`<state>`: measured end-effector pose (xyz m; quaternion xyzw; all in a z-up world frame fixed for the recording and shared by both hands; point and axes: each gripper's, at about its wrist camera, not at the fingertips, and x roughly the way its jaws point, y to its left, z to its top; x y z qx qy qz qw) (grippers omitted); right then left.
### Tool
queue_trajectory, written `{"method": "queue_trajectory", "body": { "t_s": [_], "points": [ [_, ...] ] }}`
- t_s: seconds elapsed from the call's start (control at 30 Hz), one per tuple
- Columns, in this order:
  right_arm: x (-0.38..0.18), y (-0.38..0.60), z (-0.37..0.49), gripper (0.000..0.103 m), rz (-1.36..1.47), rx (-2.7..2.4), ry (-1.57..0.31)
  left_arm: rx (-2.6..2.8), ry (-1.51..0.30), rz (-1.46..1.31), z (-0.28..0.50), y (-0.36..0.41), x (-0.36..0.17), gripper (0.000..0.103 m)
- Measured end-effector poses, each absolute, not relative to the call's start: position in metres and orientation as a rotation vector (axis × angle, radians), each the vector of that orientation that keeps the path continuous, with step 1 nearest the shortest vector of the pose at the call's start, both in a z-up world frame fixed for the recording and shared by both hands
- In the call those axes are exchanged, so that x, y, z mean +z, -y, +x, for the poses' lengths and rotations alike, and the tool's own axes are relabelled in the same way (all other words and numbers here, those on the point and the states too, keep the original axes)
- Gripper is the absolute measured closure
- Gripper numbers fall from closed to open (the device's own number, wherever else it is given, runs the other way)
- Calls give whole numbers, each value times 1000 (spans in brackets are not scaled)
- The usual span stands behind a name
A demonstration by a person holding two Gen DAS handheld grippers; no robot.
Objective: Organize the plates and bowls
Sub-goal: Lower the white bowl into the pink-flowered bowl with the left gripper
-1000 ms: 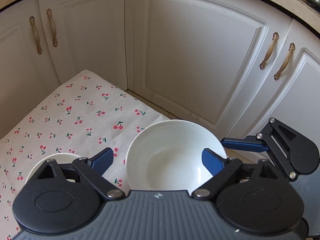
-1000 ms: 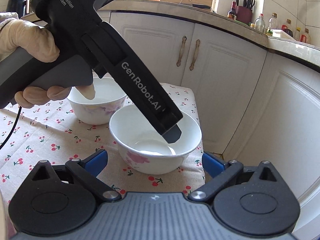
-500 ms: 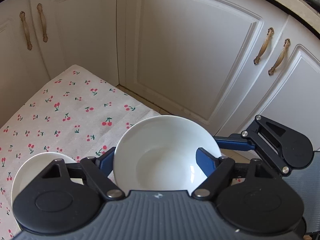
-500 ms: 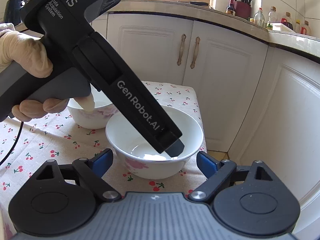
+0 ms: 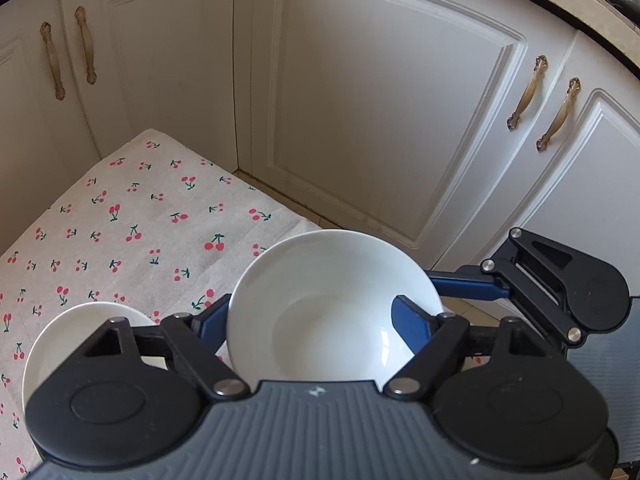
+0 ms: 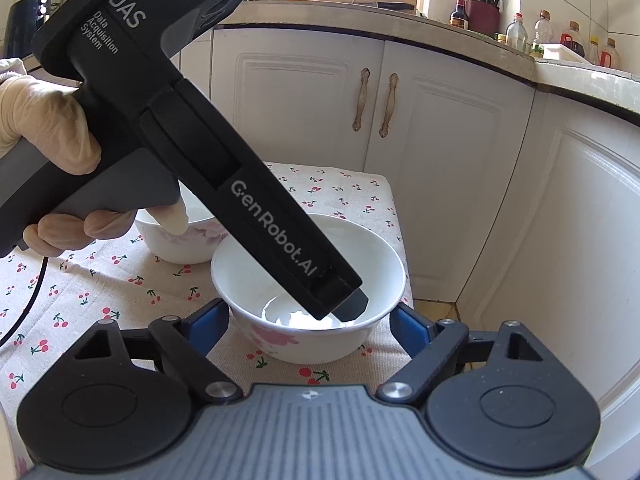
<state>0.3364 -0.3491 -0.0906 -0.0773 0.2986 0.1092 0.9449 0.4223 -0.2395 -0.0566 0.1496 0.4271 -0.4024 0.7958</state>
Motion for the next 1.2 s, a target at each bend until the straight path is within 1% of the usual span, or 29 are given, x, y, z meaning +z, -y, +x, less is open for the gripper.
{"method": "queue_trajectory", "body": {
  "t_s": [0.33, 0.73, 1.2],
  "points": [
    [-78, 347, 330, 13, -163, 232, -610, -870, -911, 312, 407, 235, -42, 21],
    [-46, 337, 287, 13, -174, 242, -587, -884, -868, 297, 354, 219, -5, 21],
    [-16, 312, 235, 13, -201, 265, -570, -878, -820, 272, 294, 183, 22, 21]
  ]
}}
